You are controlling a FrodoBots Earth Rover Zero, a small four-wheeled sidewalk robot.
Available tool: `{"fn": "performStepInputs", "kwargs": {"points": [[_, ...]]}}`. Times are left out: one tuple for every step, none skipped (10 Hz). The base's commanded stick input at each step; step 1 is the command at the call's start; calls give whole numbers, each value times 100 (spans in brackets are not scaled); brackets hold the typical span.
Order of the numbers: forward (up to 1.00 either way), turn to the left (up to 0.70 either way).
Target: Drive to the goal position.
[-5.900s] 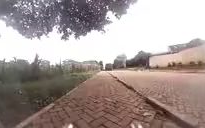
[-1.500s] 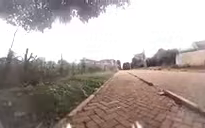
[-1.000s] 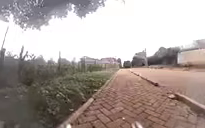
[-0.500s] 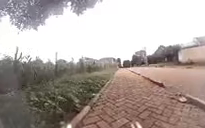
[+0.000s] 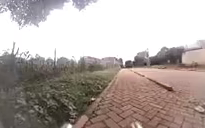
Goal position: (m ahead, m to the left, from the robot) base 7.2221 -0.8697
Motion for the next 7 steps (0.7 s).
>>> {"fn": "performStepInputs", "kwargs": {"points": [[70,4],[70,10],[0,0],[0,0],[0,0],[0,0],[0,0]]}}
